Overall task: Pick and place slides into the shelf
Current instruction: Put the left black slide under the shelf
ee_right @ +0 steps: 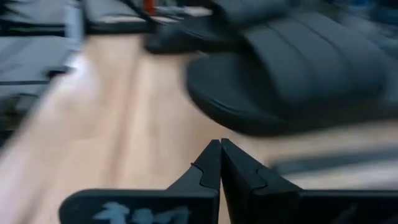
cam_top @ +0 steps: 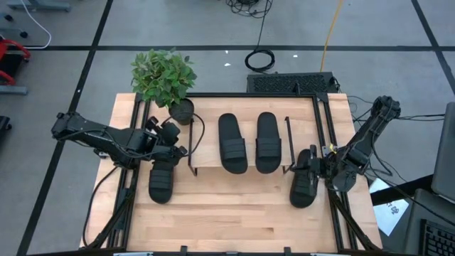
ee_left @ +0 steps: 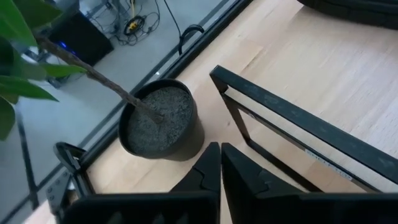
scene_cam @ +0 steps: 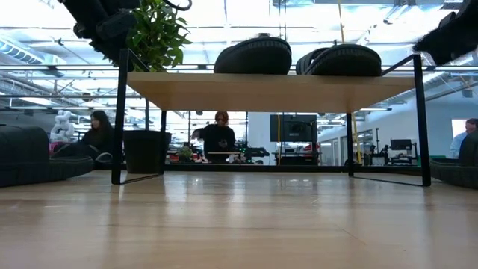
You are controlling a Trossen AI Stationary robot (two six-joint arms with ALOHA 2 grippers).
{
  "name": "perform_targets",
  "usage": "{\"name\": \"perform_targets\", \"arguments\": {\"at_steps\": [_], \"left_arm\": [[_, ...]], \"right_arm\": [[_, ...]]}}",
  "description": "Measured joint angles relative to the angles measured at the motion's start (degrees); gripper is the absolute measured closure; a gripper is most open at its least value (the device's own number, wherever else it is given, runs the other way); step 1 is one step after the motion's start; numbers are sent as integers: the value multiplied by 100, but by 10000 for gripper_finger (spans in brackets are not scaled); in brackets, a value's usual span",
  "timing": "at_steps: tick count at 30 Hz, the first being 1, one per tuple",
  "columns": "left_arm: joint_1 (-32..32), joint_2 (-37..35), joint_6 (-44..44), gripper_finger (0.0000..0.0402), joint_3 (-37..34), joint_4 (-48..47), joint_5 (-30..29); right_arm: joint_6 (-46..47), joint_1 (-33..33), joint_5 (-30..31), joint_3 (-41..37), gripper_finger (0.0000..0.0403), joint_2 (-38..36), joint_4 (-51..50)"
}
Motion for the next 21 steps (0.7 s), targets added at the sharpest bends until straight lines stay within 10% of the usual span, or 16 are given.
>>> {"name": "perform_targets", "arguments": {"at_steps": [6,21], "left_arm": [[-295,-119,79,398,1,-64,-437],[-1808,-920,-856,399,-705,60,-2307]], "right_arm": [[-1523,206,-731,38,403,-60,1430],[-2419,607,-278,122,403,-1292,565]]}}
